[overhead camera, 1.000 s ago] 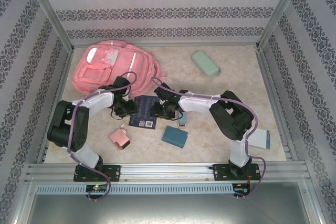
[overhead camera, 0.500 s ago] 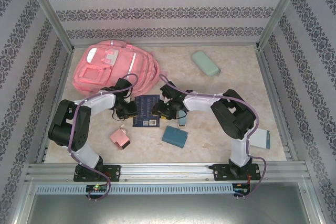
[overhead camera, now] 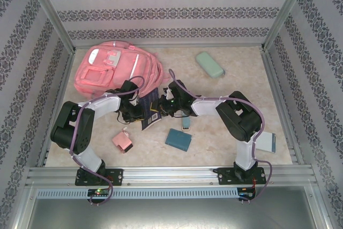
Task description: Pack books, pencil case, and school supplies into a backpack
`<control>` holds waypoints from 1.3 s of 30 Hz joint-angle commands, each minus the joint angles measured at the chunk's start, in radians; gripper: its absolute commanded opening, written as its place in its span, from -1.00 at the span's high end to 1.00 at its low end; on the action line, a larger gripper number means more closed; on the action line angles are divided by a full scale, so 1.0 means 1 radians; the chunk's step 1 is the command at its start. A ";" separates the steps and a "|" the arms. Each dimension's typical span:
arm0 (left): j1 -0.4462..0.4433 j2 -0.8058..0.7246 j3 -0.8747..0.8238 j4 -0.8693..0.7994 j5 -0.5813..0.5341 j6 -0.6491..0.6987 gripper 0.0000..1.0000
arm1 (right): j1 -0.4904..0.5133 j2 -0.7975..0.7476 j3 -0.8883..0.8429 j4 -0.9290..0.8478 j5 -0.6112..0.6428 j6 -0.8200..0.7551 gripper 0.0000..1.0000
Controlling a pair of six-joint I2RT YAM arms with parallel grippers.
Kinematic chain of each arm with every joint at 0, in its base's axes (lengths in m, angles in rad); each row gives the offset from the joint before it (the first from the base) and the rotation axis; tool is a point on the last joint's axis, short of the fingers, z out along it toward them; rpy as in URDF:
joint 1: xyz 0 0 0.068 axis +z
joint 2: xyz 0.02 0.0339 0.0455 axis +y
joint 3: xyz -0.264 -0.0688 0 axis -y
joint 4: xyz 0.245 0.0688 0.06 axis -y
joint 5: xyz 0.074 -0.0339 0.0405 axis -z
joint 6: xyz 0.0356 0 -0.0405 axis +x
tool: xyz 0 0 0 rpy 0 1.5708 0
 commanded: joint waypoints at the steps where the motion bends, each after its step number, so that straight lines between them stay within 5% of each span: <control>1: -0.019 0.008 0.026 -0.056 -0.009 0.036 0.68 | -0.004 -0.003 0.019 -0.080 0.012 -0.070 0.75; 4: -0.020 -0.027 0.060 -0.105 -0.033 0.058 0.66 | -0.012 -0.052 -0.010 -0.122 0.049 -0.110 1.00; 13: -0.019 -0.074 0.307 -0.232 -0.187 0.176 0.39 | -0.070 -0.230 -0.068 -0.204 0.103 -0.174 1.00; 23: -0.017 0.191 0.652 -0.237 -0.559 0.335 0.23 | -0.105 -0.363 -0.077 -0.276 0.159 -0.224 1.00; 27: -0.017 0.322 0.769 -0.243 -0.604 0.380 0.00 | -0.110 -0.392 -0.086 -0.297 0.170 -0.232 1.00; 32: -0.012 0.445 0.866 -0.267 -0.582 0.391 -0.03 | -0.115 -0.421 -0.109 -0.305 0.182 -0.232 1.00; 35: -0.013 0.488 0.890 -0.281 -0.585 0.395 0.16 | -0.117 -0.435 -0.120 -0.309 0.191 -0.230 1.00; 39: -0.013 0.476 0.892 -0.289 -0.577 0.392 0.99 | -0.122 -0.443 -0.121 -0.305 0.194 -0.230 1.00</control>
